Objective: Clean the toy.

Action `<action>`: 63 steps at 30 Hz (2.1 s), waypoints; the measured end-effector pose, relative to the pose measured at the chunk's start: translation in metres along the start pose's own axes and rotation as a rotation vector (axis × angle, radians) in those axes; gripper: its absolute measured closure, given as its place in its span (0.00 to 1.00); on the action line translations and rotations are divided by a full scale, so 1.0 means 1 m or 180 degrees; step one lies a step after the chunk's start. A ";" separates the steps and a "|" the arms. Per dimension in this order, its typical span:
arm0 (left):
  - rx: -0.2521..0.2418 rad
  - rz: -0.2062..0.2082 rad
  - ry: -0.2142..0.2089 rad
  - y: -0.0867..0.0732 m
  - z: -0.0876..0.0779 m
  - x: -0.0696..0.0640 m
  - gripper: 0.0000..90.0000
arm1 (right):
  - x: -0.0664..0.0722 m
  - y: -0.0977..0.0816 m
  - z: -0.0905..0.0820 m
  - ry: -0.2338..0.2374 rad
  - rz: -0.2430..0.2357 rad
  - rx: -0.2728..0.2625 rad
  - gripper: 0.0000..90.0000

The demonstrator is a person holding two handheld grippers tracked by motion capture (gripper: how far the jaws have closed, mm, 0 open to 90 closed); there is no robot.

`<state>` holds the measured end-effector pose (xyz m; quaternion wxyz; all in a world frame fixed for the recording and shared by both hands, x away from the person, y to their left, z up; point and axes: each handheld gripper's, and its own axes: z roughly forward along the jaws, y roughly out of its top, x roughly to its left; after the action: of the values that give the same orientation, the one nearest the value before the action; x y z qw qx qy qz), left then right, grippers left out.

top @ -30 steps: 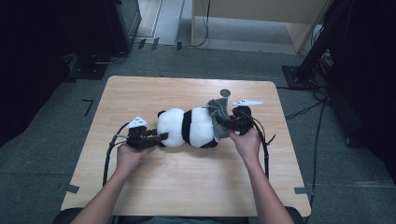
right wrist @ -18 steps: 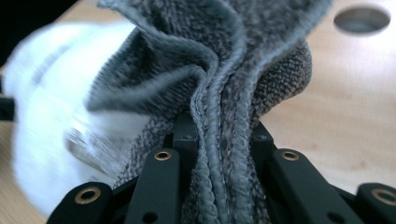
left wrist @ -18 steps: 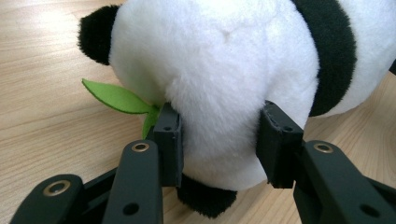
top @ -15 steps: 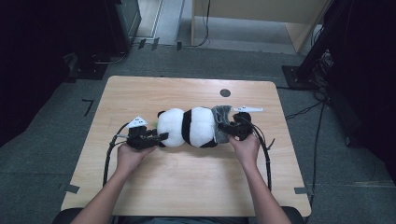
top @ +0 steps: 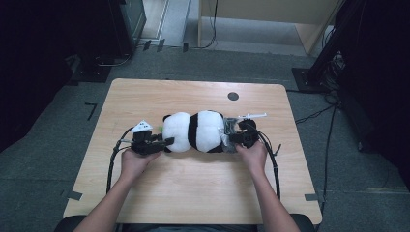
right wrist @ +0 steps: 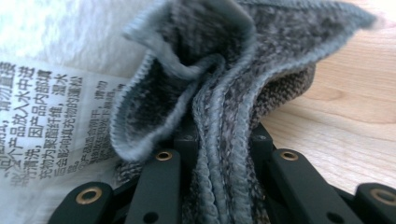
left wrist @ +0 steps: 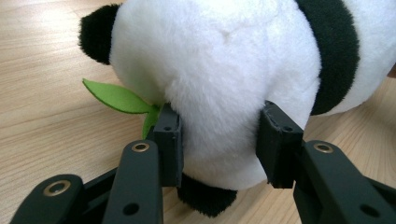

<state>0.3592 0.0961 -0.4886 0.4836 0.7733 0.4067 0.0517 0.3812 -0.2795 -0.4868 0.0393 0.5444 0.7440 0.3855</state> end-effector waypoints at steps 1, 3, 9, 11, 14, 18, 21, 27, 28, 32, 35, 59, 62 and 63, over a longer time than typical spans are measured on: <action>0.0003 -0.0009 -0.0006 0.000 0.000 0.000 0.64 | -0.001 0.001 -0.002 -0.0002 0.0009 -0.0018 0.82; -0.0003 -0.0022 -0.0014 0.000 0.000 0.001 0.63 | -0.005 0.003 -0.010 -0.0026 0.0042 -0.0076 0.82; -0.0003 -0.0011 -0.0005 0.000 -0.001 0.000 0.63 | -0.011 0.010 -0.038 -0.0121 0.0094 -0.0361 0.82; -0.0010 -0.0012 0.0001 0.000 -0.001 0.000 0.63 | -0.012 0.014 -0.049 -0.0089 0.0110 -0.0504 0.82; -0.0017 -0.0013 0.0001 0.000 -0.001 0.000 0.63 | -0.008 0.020 -0.063 -0.0084 0.0053 -0.0640 0.82; -0.0025 -0.0007 0.0005 -0.001 -0.001 -0.001 0.63 | 0.004 0.030 -0.070 -0.0060 -0.0072 -0.0721 0.82; -0.0026 0.0004 0.0016 -0.002 -0.002 -0.002 0.63 | 0.015 0.037 -0.070 -0.0006 -0.0166 -0.0750 0.82; -0.0043 0.0014 0.0036 -0.004 -0.002 -0.003 0.63 | 0.038 0.047 -0.065 0.0107 -0.0349 -0.0766 0.82; -0.0043 0.0011 0.0038 -0.004 -0.002 -0.003 0.63 | 0.041 0.048 -0.063 0.0121 -0.0381 -0.0758 0.82; -0.0045 -0.0001 0.0045 -0.004 -0.002 -0.003 0.63 | 0.049 0.048 -0.052 0.0080 -0.0454 -0.0661 0.82; -0.0058 0.0003 0.0038 -0.003 -0.001 -0.004 0.63 | 0.048 0.043 -0.045 -0.0024 -0.0481 -0.0652 0.82; -0.0026 -0.0036 0.0008 0.002 -0.001 -0.003 0.64 | 0.020 0.014 -0.022 -0.0232 -0.0265 -0.0428 0.83; -0.0008 -0.0054 -0.0001 0.002 -0.001 -0.002 0.64 | 0.016 0.009 -0.013 -0.0255 -0.0221 -0.0256 0.83; -0.0001 -0.0051 -0.0001 0.002 -0.001 -0.002 0.64 | 0.015 0.007 -0.008 -0.0250 -0.0214 -0.0163 0.83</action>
<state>0.3590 0.0954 -0.4856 0.4842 0.7699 0.4129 0.0478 0.3770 -0.2700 -0.4717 0.0953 0.5326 0.7496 0.3813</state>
